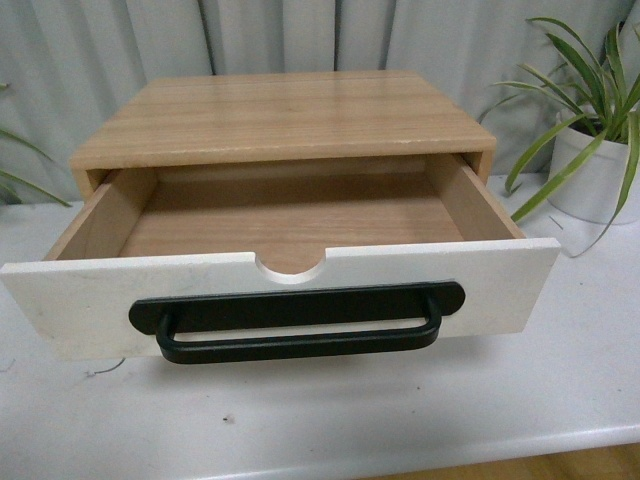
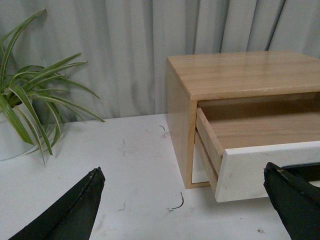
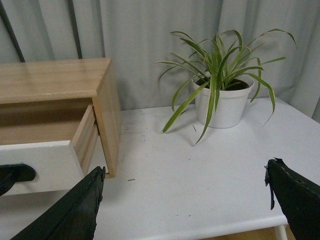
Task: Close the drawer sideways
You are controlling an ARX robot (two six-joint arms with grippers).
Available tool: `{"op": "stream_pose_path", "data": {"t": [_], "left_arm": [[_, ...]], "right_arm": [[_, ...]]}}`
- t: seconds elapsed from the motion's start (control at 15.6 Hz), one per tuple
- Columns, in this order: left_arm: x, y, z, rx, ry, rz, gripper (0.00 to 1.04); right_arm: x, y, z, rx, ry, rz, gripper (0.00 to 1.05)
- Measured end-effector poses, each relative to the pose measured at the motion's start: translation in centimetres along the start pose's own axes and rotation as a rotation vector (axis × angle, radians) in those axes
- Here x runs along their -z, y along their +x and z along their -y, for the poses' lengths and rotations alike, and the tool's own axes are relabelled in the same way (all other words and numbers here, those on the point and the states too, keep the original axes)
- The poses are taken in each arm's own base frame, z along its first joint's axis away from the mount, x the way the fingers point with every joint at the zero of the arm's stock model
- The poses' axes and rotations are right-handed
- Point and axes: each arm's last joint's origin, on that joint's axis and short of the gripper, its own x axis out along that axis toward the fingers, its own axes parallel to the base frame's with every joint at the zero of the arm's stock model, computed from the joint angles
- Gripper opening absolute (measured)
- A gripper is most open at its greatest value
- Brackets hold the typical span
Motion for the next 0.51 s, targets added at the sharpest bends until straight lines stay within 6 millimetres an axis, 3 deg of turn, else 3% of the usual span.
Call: {"op": "stream_pose_path", "data": {"t": [0.39, 0.51], "left_arm": [[0.02, 0.00, 0.00, -0.002, -0.002, -0.002, 0.98], [0.43, 0.32, 0.66, -0.079, -0.054, -0.115, 0.98]], "right_arm": [[0.05, 0.00, 0.00, 0.001, 0.002, -0.005, 0.98], [0.25, 0.27, 0.01, 0.107, 0.173, -0.260, 0.98]]}}
